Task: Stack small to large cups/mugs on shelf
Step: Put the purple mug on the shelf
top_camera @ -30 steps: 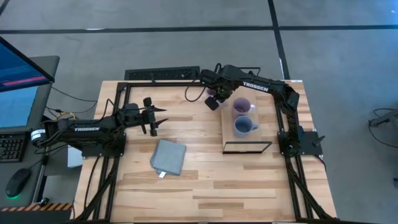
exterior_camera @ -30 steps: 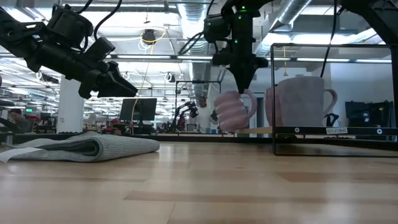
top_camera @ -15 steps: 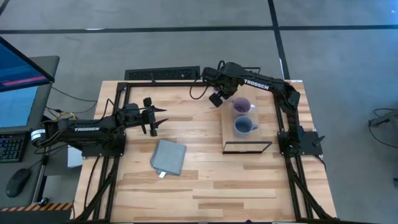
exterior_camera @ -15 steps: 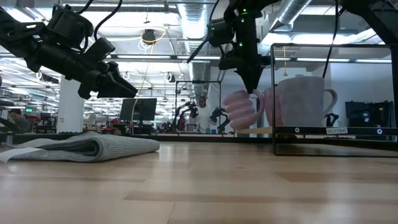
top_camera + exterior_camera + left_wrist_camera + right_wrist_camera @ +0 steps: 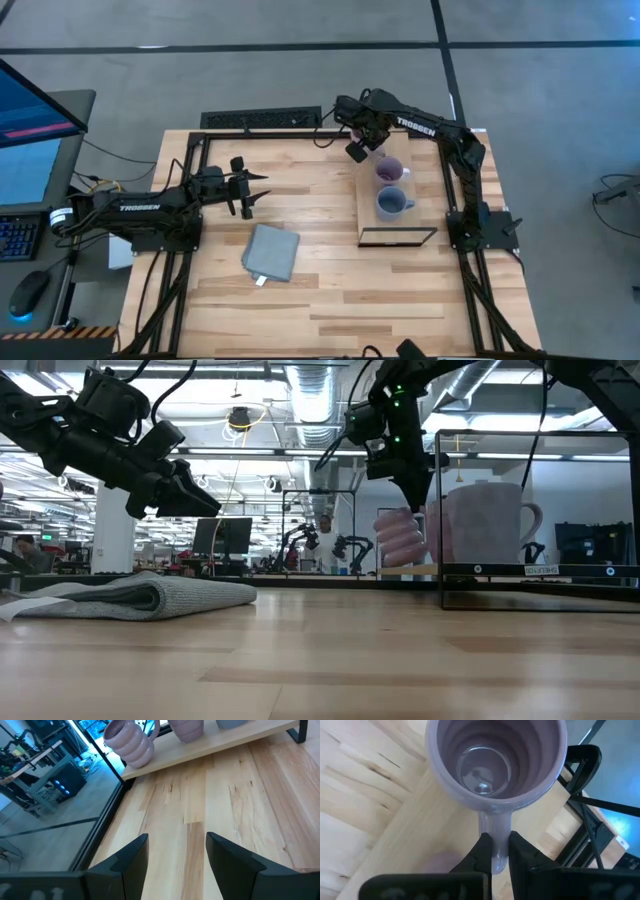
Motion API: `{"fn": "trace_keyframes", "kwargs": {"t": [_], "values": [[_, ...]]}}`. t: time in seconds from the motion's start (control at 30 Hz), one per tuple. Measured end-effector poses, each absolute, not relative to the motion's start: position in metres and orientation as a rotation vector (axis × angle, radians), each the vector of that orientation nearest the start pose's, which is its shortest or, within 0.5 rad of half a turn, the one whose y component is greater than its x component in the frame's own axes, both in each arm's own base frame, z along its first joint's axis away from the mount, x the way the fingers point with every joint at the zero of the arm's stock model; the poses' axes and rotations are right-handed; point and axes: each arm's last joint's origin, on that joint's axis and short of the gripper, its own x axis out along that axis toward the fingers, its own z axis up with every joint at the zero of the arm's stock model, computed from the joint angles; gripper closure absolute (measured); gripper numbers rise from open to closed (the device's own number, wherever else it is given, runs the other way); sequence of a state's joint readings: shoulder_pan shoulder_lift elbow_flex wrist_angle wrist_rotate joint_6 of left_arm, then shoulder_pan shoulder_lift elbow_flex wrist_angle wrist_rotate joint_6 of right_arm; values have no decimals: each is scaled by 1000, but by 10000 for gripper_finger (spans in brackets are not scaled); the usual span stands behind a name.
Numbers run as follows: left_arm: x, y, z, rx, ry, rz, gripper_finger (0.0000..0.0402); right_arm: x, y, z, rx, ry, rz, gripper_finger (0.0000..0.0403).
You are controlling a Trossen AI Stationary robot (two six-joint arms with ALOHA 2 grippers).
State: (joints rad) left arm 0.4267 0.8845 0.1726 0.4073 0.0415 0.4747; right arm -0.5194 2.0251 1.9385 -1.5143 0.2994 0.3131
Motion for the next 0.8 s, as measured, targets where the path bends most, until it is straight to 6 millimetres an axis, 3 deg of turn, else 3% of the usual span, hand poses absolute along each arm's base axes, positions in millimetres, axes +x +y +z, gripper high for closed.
{"fn": "trace_keyframes", "kwargs": {"t": [0.5,0.8], "values": [[154,69,162,390,406,297,212,323,-198,283,435,1555,-896,348],[154,69,161,388,411,295,212,323,-200,283,444,1557,-899,321]]}}
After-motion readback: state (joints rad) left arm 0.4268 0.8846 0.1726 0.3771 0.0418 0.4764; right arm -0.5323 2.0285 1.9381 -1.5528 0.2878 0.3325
